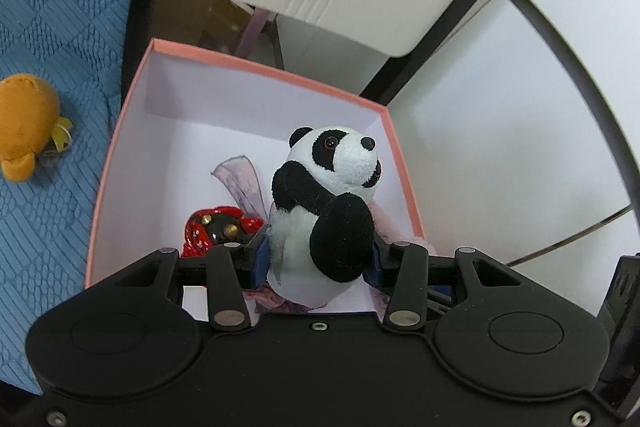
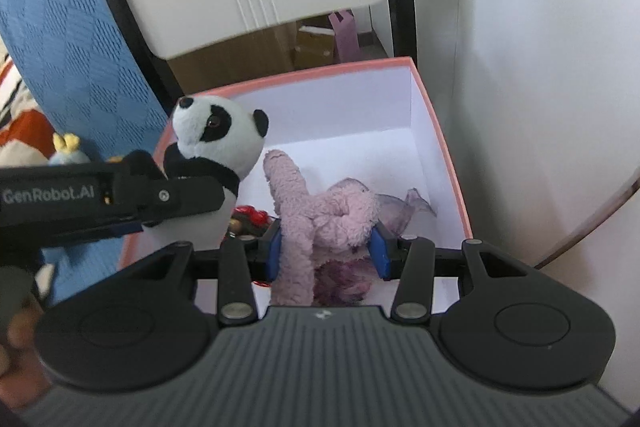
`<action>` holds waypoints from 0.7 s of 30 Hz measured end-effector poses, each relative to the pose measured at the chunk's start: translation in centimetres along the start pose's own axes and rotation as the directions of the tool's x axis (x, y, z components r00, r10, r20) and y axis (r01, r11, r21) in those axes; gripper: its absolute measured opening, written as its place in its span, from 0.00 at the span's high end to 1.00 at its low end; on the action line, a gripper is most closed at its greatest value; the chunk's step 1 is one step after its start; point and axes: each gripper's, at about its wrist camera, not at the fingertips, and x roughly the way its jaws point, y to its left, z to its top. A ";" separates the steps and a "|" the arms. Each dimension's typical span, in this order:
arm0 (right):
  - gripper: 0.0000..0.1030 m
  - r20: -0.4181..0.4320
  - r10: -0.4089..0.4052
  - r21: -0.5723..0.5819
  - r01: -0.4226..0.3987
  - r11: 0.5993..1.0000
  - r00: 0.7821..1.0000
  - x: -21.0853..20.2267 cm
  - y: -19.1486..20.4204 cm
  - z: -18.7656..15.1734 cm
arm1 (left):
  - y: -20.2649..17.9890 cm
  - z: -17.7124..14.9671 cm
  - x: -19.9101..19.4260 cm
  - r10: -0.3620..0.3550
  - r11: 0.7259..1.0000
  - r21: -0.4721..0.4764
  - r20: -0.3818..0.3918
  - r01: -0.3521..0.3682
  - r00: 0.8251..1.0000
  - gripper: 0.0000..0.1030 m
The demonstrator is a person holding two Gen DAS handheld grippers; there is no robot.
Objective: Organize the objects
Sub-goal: 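Carry the panda and pink bunny over the pink box with both grippers, then open both grippers to drop the panda and bunny into the box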
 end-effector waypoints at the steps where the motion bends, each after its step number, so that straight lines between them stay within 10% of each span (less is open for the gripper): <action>1: 0.55 -0.006 0.000 0.004 0.000 1.000 1.000 0.3 -0.3 -0.2 | -0.1 0.0 0.4 0.007 1.000 0.000 -0.002 -0.007 1.000 0.58; 21: 0.46 -0.031 0.046 0.007 -0.046 0.999 0.998 2.4 -3.6 -1.3 | -1.0 -0.9 2.1 0.055 0.998 0.043 -0.011 -0.054 0.998 0.49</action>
